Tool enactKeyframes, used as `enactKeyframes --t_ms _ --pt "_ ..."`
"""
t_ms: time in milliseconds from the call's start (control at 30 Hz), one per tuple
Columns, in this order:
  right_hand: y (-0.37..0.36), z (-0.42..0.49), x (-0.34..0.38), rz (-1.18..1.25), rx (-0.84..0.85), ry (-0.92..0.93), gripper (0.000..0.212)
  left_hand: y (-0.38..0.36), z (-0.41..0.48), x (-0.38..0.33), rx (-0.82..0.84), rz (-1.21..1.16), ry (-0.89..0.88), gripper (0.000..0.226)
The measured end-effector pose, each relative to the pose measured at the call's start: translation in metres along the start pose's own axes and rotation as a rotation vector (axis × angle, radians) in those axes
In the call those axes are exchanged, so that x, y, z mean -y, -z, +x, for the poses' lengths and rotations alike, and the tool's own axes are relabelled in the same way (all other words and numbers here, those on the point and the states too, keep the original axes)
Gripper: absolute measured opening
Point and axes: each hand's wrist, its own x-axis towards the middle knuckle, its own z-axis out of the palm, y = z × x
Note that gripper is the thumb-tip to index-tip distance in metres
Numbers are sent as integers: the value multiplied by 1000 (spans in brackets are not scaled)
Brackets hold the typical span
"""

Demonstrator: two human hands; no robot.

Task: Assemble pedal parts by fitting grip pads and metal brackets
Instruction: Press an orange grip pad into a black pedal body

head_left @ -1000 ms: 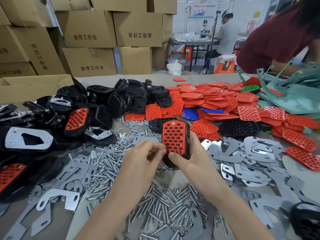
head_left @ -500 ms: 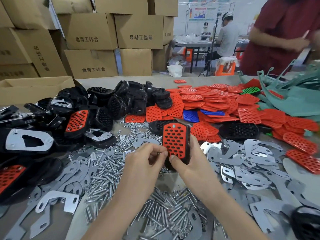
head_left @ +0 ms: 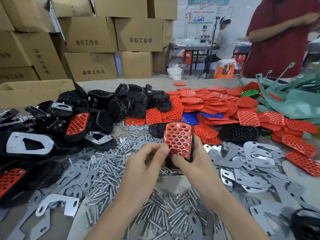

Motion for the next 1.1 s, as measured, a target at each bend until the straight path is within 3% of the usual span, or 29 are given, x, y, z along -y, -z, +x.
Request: enactKeyframes --t_ms 233,800,933,1100 --pt "0 -1 -1 -13 -18 25 39 1 2 -1 57 -166 111 19" --pt "-3 -3 -4 -151 12 88 41 -1 5 6 45 -80 69 27" --pt "-2 -2 -6 -175 8 93 41 -2 6 8 53 -63 82 19" --pt "-2 -5 -5 -179 14 94 42 0 5 6 71 -84 80 29"
